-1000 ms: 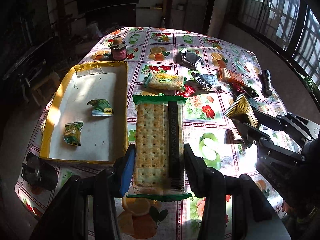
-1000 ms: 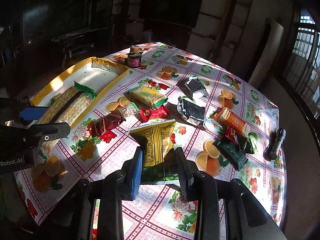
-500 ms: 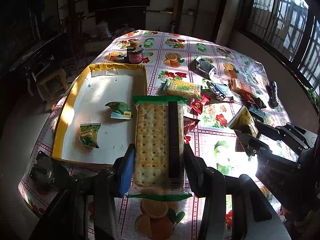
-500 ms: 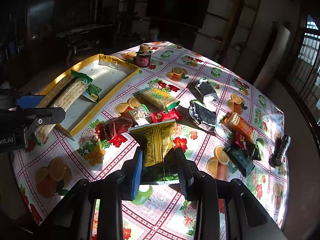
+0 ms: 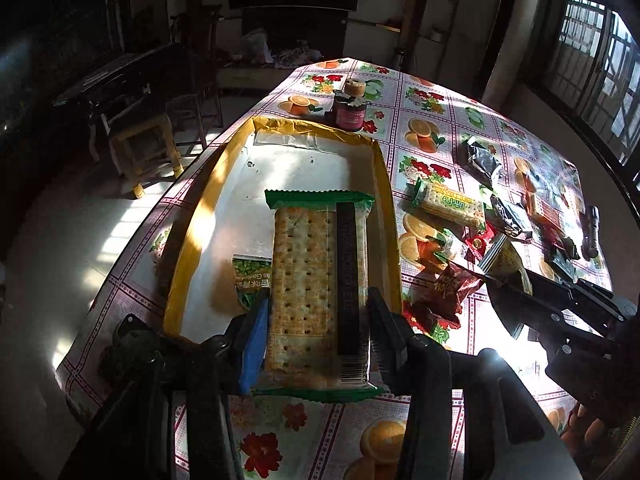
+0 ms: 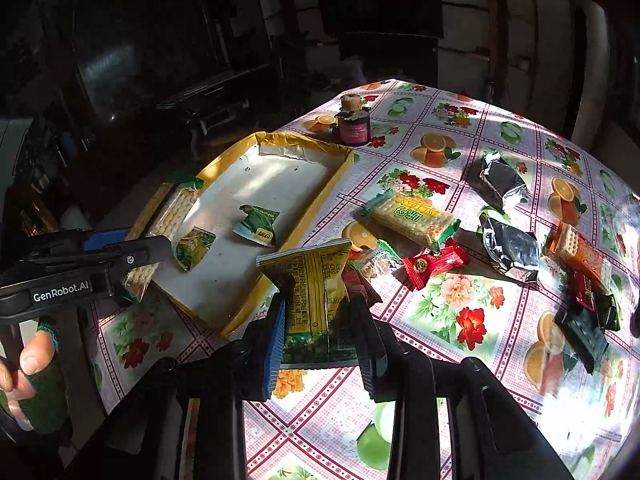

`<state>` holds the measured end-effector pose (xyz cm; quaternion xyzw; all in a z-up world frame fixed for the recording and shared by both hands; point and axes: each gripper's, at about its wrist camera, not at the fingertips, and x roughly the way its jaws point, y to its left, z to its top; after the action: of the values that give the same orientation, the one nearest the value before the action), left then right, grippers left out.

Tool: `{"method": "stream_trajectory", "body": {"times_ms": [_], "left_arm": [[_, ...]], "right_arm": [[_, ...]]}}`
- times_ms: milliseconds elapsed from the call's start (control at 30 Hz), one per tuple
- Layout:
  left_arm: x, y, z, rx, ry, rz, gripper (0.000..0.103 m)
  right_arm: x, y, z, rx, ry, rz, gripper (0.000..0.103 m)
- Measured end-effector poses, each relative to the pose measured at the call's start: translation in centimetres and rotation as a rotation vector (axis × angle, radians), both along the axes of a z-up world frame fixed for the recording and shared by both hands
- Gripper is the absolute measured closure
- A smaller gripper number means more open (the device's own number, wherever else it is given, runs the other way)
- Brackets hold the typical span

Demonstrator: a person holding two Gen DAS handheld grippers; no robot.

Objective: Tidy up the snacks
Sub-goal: 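Carry the cracker pack and yellow-green bag over the tray with both tools, then open both tools to release the cracker pack and yellow-green bag into the tray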

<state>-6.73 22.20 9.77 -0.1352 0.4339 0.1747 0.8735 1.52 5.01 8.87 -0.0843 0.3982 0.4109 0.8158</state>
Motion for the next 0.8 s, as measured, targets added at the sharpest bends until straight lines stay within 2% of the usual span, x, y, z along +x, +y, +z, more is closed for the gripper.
{"method": "stream_trajectory", "body": {"times_ms": [133, 267, 500, 800], "left_arm": [[1.8, 2.8, -0.4, 0.004, 0.013, 0.065, 0.058], [4.1, 5.1, -1.5, 0.000, 0.042, 0.108, 0.058], [6.9, 6.7, -3.4, -0.004, 0.080, 0.129, 0.058], [8.4, 7.0, -5.5, 0.027, 0.128, 0.135, 0.058]], "right_arm": [[2.5, 4.3, 0.4, 0.070, 0.045, 0.034, 0.068], [5.4, 8.6, -0.2, 0.093, 0.090, 0.043, 0.068], [8.7, 13.4, -2.6, 0.056, 0.130, 0.058, 0.068], [10.1, 15.9, -5.6, -0.006, 0.158, 0.081, 0.068]]}}
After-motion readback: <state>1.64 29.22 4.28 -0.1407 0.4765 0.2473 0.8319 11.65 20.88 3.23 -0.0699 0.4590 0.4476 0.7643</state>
